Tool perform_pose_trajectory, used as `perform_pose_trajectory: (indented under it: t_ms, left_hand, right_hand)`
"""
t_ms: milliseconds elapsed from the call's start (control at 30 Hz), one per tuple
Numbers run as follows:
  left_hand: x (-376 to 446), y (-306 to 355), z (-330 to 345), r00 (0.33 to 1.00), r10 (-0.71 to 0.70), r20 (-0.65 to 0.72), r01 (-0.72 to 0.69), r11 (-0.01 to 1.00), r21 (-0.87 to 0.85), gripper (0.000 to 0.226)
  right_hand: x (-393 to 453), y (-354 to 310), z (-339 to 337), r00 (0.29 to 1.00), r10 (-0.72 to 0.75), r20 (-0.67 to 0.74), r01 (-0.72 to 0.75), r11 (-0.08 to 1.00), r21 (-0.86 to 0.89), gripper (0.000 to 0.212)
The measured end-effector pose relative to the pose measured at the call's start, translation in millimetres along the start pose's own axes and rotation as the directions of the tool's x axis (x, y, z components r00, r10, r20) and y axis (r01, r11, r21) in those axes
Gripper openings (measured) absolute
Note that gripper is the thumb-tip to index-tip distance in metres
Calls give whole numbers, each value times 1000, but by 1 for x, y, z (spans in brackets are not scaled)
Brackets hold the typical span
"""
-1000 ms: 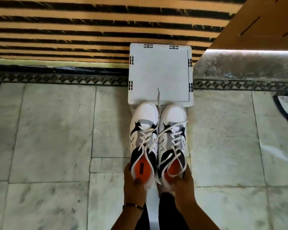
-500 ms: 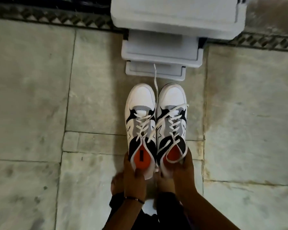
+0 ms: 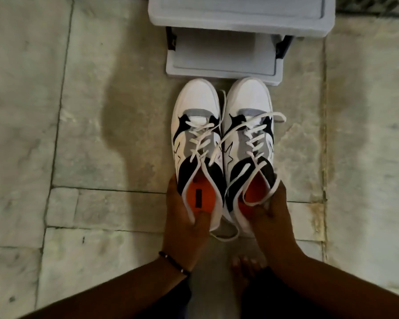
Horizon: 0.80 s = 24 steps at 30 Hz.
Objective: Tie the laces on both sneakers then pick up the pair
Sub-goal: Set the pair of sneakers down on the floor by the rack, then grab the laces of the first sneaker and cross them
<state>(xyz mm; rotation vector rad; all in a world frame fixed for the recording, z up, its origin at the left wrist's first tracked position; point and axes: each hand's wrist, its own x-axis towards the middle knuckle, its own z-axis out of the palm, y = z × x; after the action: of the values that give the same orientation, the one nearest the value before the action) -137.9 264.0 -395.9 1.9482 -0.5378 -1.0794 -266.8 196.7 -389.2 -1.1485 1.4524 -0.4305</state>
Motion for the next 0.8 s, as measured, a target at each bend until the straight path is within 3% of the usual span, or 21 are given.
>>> perform_pose_trajectory:
  t_ms: [200, 300, 433, 567, 667, 800]
  left_hand:
    - [7, -11, -1, 998, 33, 54, -36, 998, 59, 90]
    - [8, -12, -5, 995, 65, 75, -78, 979, 188, 91]
    - [9, -7, -13, 979, 128, 158, -172, 937, 305, 77]
    - [26, -6, -15, 979, 25, 202, -112, 895, 431, 69]
    - [31, 9, -20, 970, -147, 195, 12, 826, 563, 80]
    - [24, 49, -24, 968, -87, 237, -96, 741, 665, 58]
  right_hand:
    - [19, 9, -17, 979, -7, 206, 29, 994, -104, 59]
    - [22, 10, -21, 974, -24, 225, 61, 985, -160, 52]
    - [16, -7, -22, 973, -55, 226, 116, 956, -268, 58]
    - [19, -16, -21, 977, 6, 213, 76, 923, -376, 49]
    - [33, -16, -22, 984, 48, 171, 41, 875, -482, 75]
    - [25, -66, -13, 987, -70, 144, 111, 948, -297, 40]
